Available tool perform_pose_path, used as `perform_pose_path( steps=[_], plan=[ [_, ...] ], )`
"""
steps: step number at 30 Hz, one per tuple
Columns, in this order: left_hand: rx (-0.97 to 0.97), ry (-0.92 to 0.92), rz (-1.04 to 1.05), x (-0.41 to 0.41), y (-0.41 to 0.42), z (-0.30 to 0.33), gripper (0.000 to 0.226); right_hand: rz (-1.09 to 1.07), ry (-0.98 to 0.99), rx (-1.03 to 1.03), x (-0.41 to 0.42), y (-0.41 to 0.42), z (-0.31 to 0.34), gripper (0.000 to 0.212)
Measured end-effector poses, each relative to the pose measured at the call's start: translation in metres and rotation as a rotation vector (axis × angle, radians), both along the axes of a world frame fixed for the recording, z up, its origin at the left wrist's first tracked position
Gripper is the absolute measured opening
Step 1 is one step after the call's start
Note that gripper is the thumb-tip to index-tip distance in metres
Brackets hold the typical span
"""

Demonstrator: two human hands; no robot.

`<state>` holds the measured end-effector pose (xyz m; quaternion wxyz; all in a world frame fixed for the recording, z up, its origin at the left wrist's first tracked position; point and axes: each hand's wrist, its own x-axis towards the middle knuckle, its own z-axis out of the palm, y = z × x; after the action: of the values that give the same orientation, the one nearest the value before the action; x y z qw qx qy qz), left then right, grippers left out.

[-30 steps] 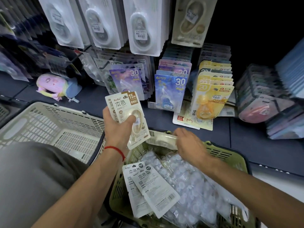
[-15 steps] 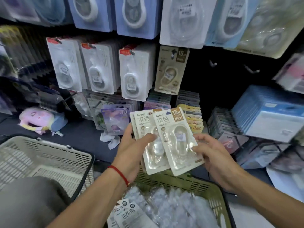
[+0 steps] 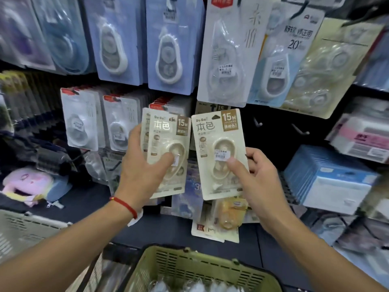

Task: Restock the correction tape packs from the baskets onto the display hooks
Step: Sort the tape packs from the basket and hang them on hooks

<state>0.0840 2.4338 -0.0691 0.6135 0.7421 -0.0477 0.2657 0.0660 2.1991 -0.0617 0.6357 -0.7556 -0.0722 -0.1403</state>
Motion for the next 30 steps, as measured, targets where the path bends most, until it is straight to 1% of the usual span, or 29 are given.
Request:
perform_pose_path(
  steps=[4,8,10,12,14,15,16,18,20,21,23,25,28,30],
  plan=[
    [-0.028,-0.036,0.025,0.0,0.015,-0.004,0.058,-0.01,0.04,0.017,0.011,0.013,0.005,0.021],
    [-0.096,-0.059,0.007,-0.004,0.021,-0.001,0.051,-0.059,0.004,0.057,0.014,0.021,0.0,0.026],
    [-0.12,-0.06,0.001,-0.007,0.022,0.001,0.051,-0.072,-0.006,0.024,0.016,0.023,-0.003,0.031],
    [-0.127,-0.064,-0.009,-0.009,0.022,0.002,0.05,-0.099,0.032,-0.09,0.02,0.023,-0.004,0.044],
    [-0.136,-0.056,-0.029,-0.008,0.021,0.001,0.05,-0.191,0.065,-0.322,0.023,0.02,-0.007,0.061],
    [-0.153,-0.042,-0.048,-0.007,0.02,-0.001,0.05,-0.21,0.052,-0.399,0.023,0.02,-0.009,0.059],
    [-0.176,-0.018,-0.077,-0.005,0.019,-0.004,0.052,-0.185,0.03,-0.419,0.021,0.022,-0.009,0.05],
    [-0.207,0.042,-0.159,-0.002,0.015,-0.01,0.055,-0.016,0.048,-0.351,0.016,0.028,-0.01,0.034],
    [-0.223,0.089,-0.236,-0.001,0.009,-0.016,0.059,0.161,0.084,-0.305,0.011,0.036,-0.015,0.035],
    [-0.241,0.104,-0.27,-0.001,0.006,-0.018,0.064,0.201,0.088,-0.289,0.009,0.038,-0.018,0.038],
    [-0.274,0.116,-0.32,-0.001,0.002,-0.02,0.069,0.19,0.074,-0.245,0.008,0.041,-0.022,0.036],
    [-0.283,0.112,-0.333,-0.001,0.002,-0.021,0.065,0.141,0.046,-0.15,0.008,0.039,-0.022,0.033],
    [-0.274,0.108,-0.263,0.004,0.005,-0.022,0.049,0.077,0.024,0.013,0.008,0.036,-0.017,0.03],
    [-0.241,0.104,-0.195,0.007,0.009,-0.022,0.047,0.02,-0.015,0.019,0.009,0.033,-0.011,0.028]
  ],
)
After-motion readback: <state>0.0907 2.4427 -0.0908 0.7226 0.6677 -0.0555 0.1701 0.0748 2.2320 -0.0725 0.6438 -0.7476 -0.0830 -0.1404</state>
